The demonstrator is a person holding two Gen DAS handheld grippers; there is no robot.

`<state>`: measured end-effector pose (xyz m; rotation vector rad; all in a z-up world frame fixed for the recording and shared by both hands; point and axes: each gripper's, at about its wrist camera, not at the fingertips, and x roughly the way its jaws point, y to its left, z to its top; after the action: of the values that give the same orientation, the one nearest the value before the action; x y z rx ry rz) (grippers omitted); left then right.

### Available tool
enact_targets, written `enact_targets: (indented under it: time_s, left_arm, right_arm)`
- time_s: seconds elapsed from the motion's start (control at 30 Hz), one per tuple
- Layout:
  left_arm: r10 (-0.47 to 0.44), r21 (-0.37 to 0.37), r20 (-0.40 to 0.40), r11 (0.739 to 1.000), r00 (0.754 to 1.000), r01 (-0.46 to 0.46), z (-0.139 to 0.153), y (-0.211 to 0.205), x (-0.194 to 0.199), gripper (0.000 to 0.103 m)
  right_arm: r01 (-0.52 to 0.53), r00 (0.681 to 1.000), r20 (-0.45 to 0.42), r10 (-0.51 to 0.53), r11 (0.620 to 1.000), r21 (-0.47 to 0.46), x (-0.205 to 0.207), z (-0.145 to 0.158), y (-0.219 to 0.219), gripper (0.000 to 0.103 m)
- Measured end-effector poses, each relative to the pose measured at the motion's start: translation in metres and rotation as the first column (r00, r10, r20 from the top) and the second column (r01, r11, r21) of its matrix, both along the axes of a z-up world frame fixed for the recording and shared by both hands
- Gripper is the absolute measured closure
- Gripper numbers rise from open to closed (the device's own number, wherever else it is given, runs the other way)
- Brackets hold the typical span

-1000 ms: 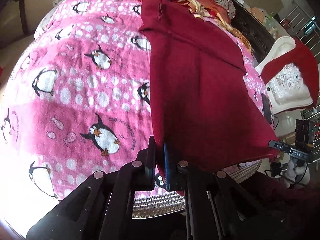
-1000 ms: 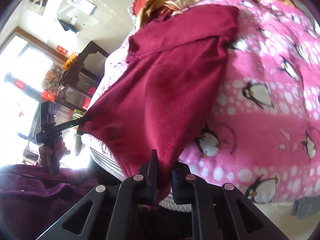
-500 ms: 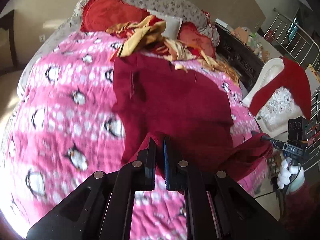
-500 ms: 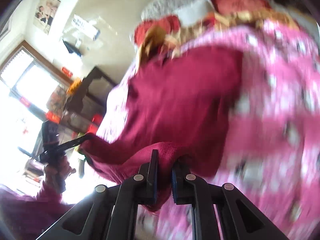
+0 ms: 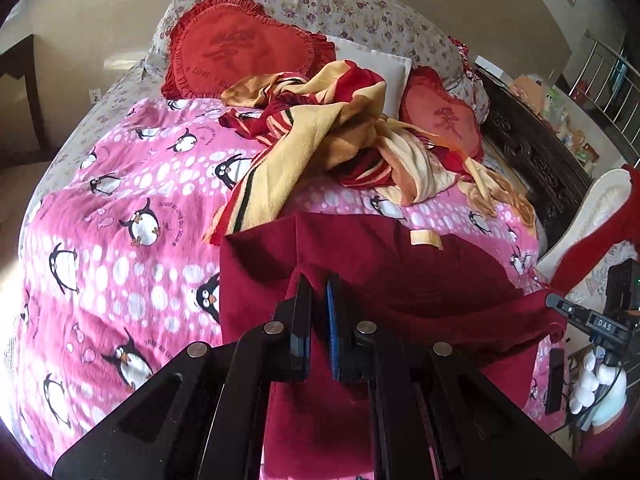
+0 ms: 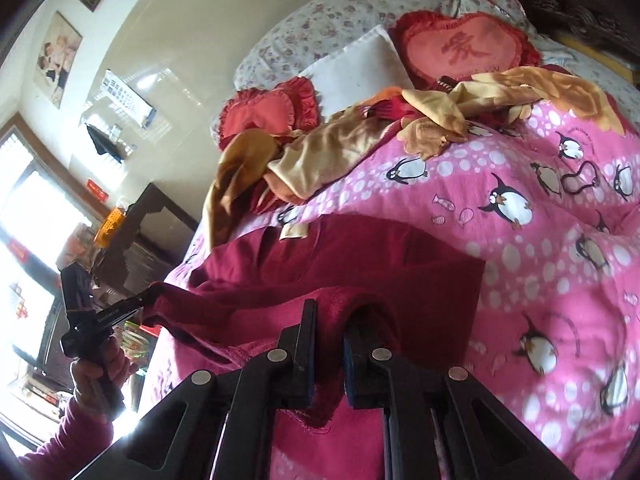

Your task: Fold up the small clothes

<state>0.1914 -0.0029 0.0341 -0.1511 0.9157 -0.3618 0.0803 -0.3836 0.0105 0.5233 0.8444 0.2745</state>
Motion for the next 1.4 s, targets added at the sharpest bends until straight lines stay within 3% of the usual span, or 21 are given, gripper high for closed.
enact_targets:
  time_s: [0.13, 0.27, 0.37, 0.43, 0.5, 0.57, 0.7, 0.77, 0.97, 1.07, 1.17, 1.4]
  left_arm:
    - [0.034, -0.001, -0.047, 0.999, 0.998, -0.034, -0.019, -0.001, 0.027, 0.098]
    - [0.046, -0.054, -0.117, 0.997, 0.992, -0.052, -0.034, 0.003, 0.046, 0.096]
    - [0.014, -0.078, -0.127, 0.997, 0.992, -0.024, -0.030, 0.006, 0.047, 0.092]
    - [-0.003, -0.060, -0.108, 0.998, 0.994, -0.004, -0.022, 0.005, 0.044, 0.085]
    - [-0.001, -0.034, -0.058, 0.999, 0.998, -0.001, -0.011, 0.005, 0.034, 0.052]
    - [-0.004, -0.053, -0.006, 0.999, 1.000, 0.003, 0.000, 0.010, 0.022, 0.044]
    - [-0.028, -0.043, 0.026, 0.999, 0.999, 0.029, 0.011, 0.016, -0.005, 0.044]
    - [-0.043, -0.023, 0.050, 0.999, 0.998, 0.045, 0.011, 0.017, -0.021, 0.044]
    - [-0.095, 0.039, 0.031, 0.995, 0.995, 0.094, -0.001, 0.005, -0.047, 0.044]
    - [-0.070, 0.001, 0.051, 0.998, 0.996, 0.070, 0.004, 0.011, -0.054, 0.044]
    - [-0.046, -0.041, 0.075, 0.998, 0.996, 0.049, 0.012, 0.015, -0.054, 0.044]
    - [-0.084, 0.007, 0.036, 0.996, 0.996, 0.084, -0.005, -0.020, -0.030, 0.044]
  right_arm:
    - [0.028, 0.999, -0.027, -0.028, 1.000, -0.002, 0.037, -0.017, -0.007, 0.093]
    - [0.047, 0.995, -0.088, -0.041, 0.997, 0.067, 0.069, -0.045, -0.022, 0.093]
    - [0.042, 0.996, -0.086, -0.029, 0.989, 0.144, 0.067, -0.046, -0.034, 0.093]
    - [0.036, 0.998, -0.056, -0.026, 0.982, 0.184, 0.057, -0.041, -0.041, 0.088]
    - [0.047, 0.999, -0.032, -0.042, 0.982, 0.184, 0.047, -0.033, -0.045, 0.070]
    - [0.094, 0.996, -0.002, -0.095, 0.982, 0.164, 0.034, -0.021, -0.053, 0.066]
    - [0.071, 0.995, 0.060, -0.081, 0.987, 0.146, 0.012, -0.002, -0.051, 0.066]
    - [0.009, 0.997, 0.077, -0.015, 0.998, 0.067, 0.000, 0.002, -0.029, 0.066]
    - [-0.118, 0.992, 0.043, 0.122, 0.990, -0.078, -0.001, -0.014, 0.023, 0.066]
    - [-0.157, 0.987, 0.026, 0.160, 0.982, -0.102, 0.013, -0.024, 0.045, 0.066]
    - [-0.167, 0.985, 0.016, 0.170, 0.977, -0.136, 0.032, -0.030, 0.062, 0.066]
    - [-0.068, 0.996, 0.043, 0.079, 0.976, -0.205, 0.082, -0.034, 0.071, 0.066]
